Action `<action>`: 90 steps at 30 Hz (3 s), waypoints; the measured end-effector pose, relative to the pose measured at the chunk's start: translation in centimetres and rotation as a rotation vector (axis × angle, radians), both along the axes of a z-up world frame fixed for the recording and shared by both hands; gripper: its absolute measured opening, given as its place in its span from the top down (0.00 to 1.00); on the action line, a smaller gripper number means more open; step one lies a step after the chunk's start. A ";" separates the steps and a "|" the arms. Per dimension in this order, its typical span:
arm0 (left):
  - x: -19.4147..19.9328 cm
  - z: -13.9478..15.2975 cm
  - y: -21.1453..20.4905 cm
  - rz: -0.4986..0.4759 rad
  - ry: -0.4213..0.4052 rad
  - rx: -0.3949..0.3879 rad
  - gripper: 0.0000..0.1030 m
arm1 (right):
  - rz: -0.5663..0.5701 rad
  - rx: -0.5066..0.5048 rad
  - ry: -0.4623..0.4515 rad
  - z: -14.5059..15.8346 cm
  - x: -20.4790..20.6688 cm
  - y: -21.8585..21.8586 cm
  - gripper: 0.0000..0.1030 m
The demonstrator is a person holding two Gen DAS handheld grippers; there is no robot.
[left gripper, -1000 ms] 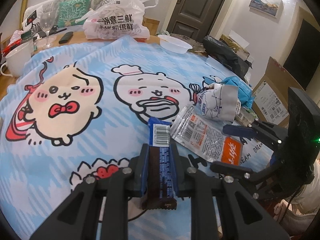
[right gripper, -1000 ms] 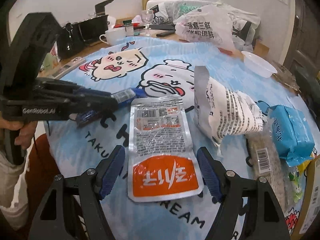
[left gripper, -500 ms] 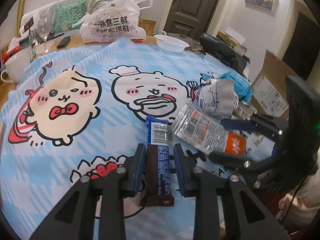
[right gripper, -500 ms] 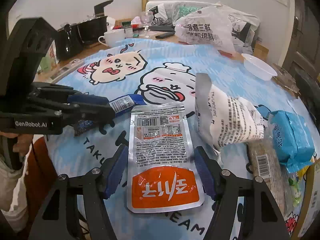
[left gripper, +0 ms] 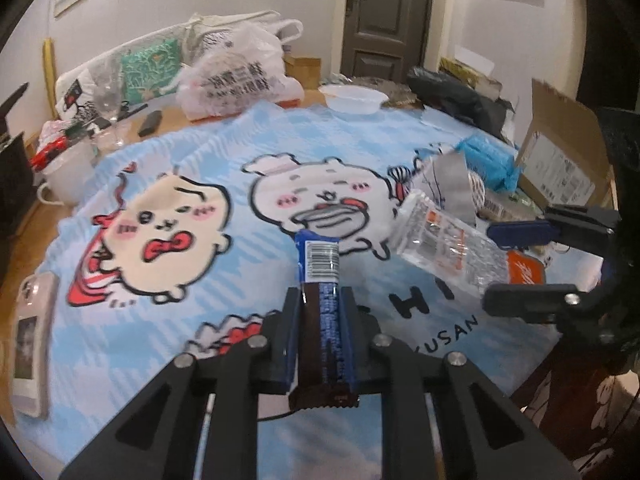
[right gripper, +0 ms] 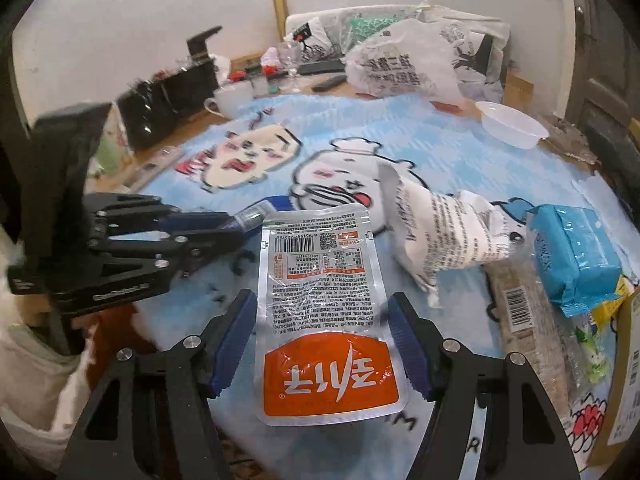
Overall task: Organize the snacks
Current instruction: 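Carry both held snacks over the box and open both grippers, then move both grippers back over the snacks on the table, then grasp the white printed paper snack bag with the left gripper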
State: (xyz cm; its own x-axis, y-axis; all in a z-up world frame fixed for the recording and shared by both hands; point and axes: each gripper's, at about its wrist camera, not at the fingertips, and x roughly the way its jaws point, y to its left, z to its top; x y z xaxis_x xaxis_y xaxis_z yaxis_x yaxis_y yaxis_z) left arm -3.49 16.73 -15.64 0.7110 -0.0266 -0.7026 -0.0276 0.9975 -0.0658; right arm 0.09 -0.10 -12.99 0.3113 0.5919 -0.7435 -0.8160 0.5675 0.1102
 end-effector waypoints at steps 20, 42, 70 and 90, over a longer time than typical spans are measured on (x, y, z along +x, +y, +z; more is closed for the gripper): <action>3.3 21.1 -14.5 -0.276 -0.395 -0.045 0.85 | -0.193 0.255 -0.386 18.4 -2.4 -16.9 0.38; 18.4 15.7 -34.3 -0.552 -0.019 -0.089 0.42 | -0.500 0.008 -0.224 10.0 8.5 -29.5 0.37; 4.5 14.0 -2.7 -0.115 -0.157 -0.100 0.19 | -0.137 0.079 -0.278 14.9 -0.4 -6.5 0.00; 13.5 0.4 -3.7 -0.266 0.110 -0.441 0.29 | -0.149 -0.022 0.089 -1.7 9.6 -1.0 0.18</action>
